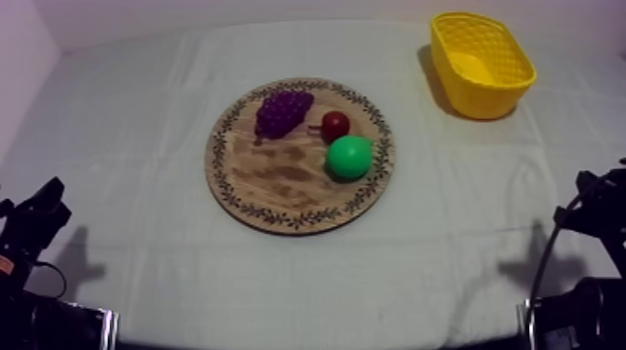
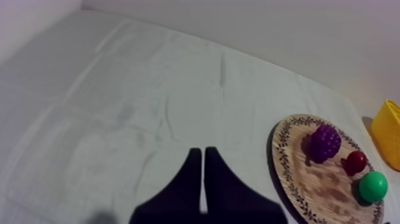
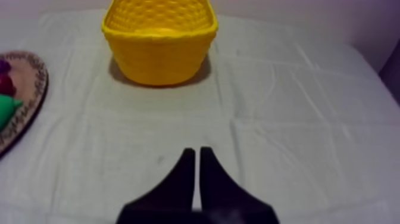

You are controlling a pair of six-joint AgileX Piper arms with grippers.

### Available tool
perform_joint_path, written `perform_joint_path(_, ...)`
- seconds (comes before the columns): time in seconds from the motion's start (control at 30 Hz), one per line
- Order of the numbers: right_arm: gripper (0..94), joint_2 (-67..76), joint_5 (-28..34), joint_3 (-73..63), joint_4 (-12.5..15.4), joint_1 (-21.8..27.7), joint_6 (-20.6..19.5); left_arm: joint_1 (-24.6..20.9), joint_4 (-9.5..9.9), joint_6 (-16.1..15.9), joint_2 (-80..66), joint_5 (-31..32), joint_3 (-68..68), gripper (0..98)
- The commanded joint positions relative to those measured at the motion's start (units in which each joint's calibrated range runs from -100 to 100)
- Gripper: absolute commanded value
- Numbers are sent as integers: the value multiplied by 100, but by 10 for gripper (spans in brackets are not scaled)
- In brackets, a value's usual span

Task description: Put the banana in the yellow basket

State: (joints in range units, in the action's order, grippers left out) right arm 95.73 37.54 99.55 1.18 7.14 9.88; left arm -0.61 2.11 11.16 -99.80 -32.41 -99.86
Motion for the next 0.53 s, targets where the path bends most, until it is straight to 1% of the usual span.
perform_joint_path(0.0, 5, 2, -23, 6, -9, -2, 401, 0, 2, 0, -3, 0, -3, 1)
perform_joint_path(0.2, 5, 3, -42, 11, -13, -2, 239, 0, 2, 0, -3, 0, -3, 1)
perform_joint_path(0.5, 5, 3, -44, 12, -13, -2, 212, 0, 2, 0, -3, 0, -3, 1)
